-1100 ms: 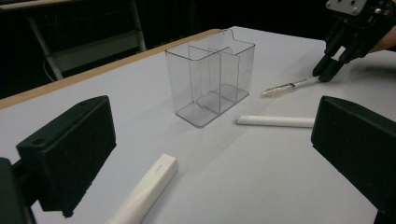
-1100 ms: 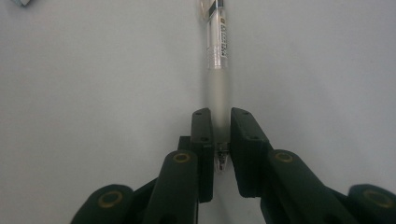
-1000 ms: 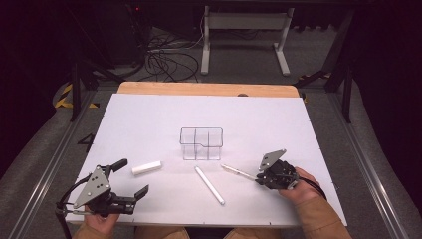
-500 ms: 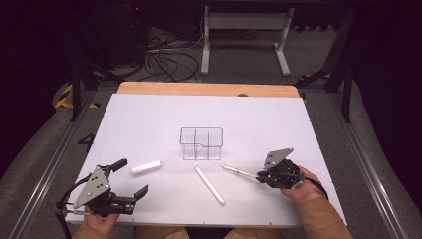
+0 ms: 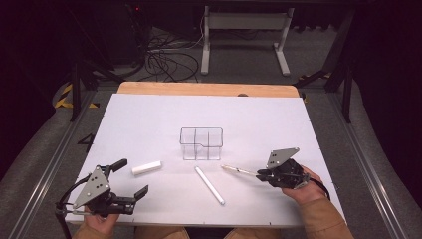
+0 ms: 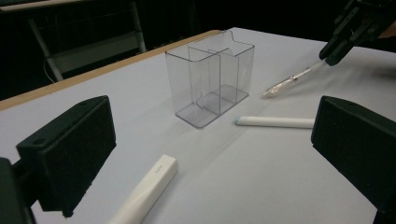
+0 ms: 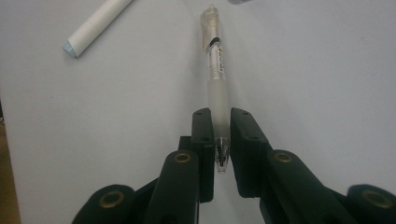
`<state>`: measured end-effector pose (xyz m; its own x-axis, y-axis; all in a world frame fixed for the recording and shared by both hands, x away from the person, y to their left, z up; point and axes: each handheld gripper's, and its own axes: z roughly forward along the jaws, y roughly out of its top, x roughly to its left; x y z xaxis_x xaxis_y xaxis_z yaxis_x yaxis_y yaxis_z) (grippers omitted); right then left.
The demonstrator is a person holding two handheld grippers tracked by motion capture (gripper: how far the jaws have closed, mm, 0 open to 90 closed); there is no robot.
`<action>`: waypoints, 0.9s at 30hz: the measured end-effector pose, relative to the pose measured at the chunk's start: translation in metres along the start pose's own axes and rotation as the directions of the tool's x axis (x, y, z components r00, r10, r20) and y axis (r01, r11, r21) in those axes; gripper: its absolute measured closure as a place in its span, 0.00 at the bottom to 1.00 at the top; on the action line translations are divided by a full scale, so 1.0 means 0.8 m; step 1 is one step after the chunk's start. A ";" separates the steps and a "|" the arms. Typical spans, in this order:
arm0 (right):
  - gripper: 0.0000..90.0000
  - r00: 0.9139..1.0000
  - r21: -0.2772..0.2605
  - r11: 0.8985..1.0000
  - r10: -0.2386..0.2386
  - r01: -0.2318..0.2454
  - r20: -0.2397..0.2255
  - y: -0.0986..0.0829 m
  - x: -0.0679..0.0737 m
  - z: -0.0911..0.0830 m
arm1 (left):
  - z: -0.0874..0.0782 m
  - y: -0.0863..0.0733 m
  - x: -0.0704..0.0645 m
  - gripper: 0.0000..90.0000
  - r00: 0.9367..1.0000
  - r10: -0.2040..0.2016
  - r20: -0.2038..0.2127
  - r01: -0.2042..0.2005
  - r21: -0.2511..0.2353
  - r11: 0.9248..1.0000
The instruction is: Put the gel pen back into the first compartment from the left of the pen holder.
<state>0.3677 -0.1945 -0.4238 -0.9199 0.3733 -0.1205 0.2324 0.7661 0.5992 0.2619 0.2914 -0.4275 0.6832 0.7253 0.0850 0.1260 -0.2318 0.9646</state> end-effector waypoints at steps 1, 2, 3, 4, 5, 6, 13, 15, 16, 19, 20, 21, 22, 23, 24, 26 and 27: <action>0.90 1.000 -0.003 1.000 -0.002 0.002 0.002 0.000 0.000 -0.001 | 0.000 0.000 0.000 0.01 1.000 0.000 0.000 0.000 0.000 1.000; 0.90 1.000 -0.005 1.000 -0.001 0.001 -0.001 0.001 0.001 -0.002 | 0.000 0.000 0.000 0.01 1.000 0.000 0.000 0.000 0.000 1.000; 0.90 1.000 -0.007 1.000 0.001 -0.001 -0.001 0.001 0.001 -0.004 | 0.000 0.000 0.000 0.01 1.000 0.000 0.000 0.000 0.000 1.000; 0.90 1.000 -0.009 1.000 -0.001 0.001 -0.002 0.002 0.002 -0.005 | 0.000 0.000 0.000 0.01 1.000 0.000 0.000 0.000 0.000 1.000; 0.90 1.000 -0.010 1.000 -0.004 0.004 -0.003 0.002 0.002 -0.006 | 0.000 0.000 0.000 0.01 1.000 0.000 0.000 0.000 0.000 1.000; 0.90 1.000 -0.015 1.000 -0.004 0.004 -0.004 0.003 0.002 -0.007 | 0.000 0.000 0.000 0.01 1.000 0.000 0.000 0.000 0.000 1.000; 0.90 1.000 -0.027 0.999 -0.022 0.022 -0.002 0.008 0.007 -0.020 | 0.000 0.000 -0.001 0.01 1.000 -0.003 0.002 0.003 0.000 1.000; 0.90 1.000 -0.030 0.999 -0.027 0.027 0.003 0.010 0.008 -0.023 | 0.001 0.000 -0.001 0.01 1.000 -0.006 0.001 0.006 -0.002 1.000; 0.90 1.000 -0.034 0.999 -0.022 0.022 0.003 0.010 0.009 -0.024 | 0.000 0.000 -0.001 0.01 1.000 -0.003 0.001 0.003 0.000 1.000; 0.90 1.000 -0.040 0.999 -0.026 0.026 0.008 0.012 0.010 -0.029 | 0.000 0.000 0.000 0.01 1.000 -0.004 0.002 0.004 0.000 1.000; 0.90 1.000 -0.043 0.999 -0.028 0.029 0.006 0.013 0.010 -0.031 | 0.001 0.000 0.000 0.01 1.000 0.001 0.000 -0.001 0.000 1.000; 0.90 1.000 -0.045 0.999 -0.029 0.029 0.007 0.014 0.011 -0.034 | 0.001 0.000 0.000 0.01 1.000 0.000 0.000 0.000 0.000 1.000; 0.90 0.999 -0.050 0.998 -0.031 0.031 0.012 0.014 0.012 -0.036 | 0.001 0.000 0.000 0.01 1.000 0.001 0.000 -0.001 0.000 1.000; 0.90 0.999 -0.055 0.998 -0.034 0.034 0.010 0.015 0.012 -0.038 | 0.001 0.000 0.000 0.01 1.000 0.001 0.000 -0.001 -0.001 1.000; 0.90 0.999 -0.060 0.998 -0.037 0.038 0.013 0.015 0.013 -0.039 | 0.001 0.000 0.000 0.01 1.000 0.001 0.000 -0.001 -0.001 1.000; 0.90 0.999 -0.065 0.997 -0.037 0.038 0.015 0.016 0.014 -0.042 | 0.001 0.000 0.000 0.01 1.000 0.001 0.000 -0.001 0.002 1.000; 0.90 0.999 -0.067 0.997 -0.036 0.037 0.018 0.017 0.014 -0.043 | 0.001 0.000 0.000 0.01 1.000 0.000 0.000 0.000 0.000 1.000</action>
<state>0.3492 -0.1981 -0.3897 -0.9217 0.3549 -0.1564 0.1763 0.7426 0.6461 0.2623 0.2909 -0.4277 0.6835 0.7249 0.0852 0.1261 -0.2322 0.9645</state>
